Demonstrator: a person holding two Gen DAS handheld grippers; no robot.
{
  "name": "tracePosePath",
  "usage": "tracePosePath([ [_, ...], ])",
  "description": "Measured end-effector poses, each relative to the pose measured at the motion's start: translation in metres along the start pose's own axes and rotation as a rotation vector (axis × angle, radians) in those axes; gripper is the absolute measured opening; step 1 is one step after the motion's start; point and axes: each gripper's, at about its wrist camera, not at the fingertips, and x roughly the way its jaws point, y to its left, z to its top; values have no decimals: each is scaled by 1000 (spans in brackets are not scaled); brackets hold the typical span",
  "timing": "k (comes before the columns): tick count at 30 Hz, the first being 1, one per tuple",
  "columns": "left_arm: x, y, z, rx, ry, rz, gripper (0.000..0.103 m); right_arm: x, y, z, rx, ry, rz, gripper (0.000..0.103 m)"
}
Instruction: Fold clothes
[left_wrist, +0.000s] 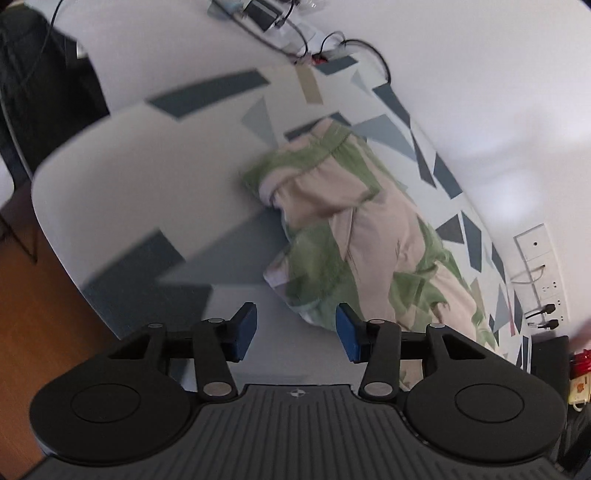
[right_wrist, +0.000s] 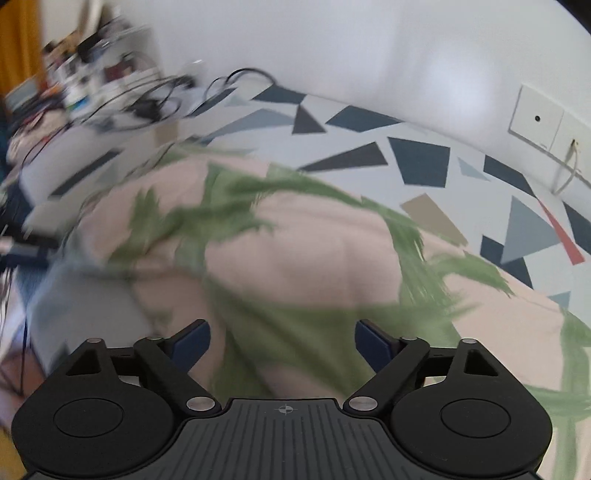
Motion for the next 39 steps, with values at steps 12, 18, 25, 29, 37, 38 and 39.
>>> tracePosePath([
  [12,-17,-35,32,-28,-248,-54,11,-24,-73,-15,277,-72,47,4],
  [18,-20,-61,33,45,-283,-35,11,-72,-114,-12,310,-125,-23,2],
  [25,-4,-61,0,220,-256,88,11,-67,-135,-32,391,-27,10,16],
  [29,5,-72,-24,450,-216,71,11,-48,-124,-20,442,-20,60,22],
  [37,26,-87,-63,842,-82,-18,11,16,-33,69,213,-17,94,36],
  [38,26,-84,-63,846,-69,-33,11,24,-20,81,180,-18,99,36],
  [39,26,-80,-61,832,-62,-49,11,32,-7,93,147,-19,103,36],
])
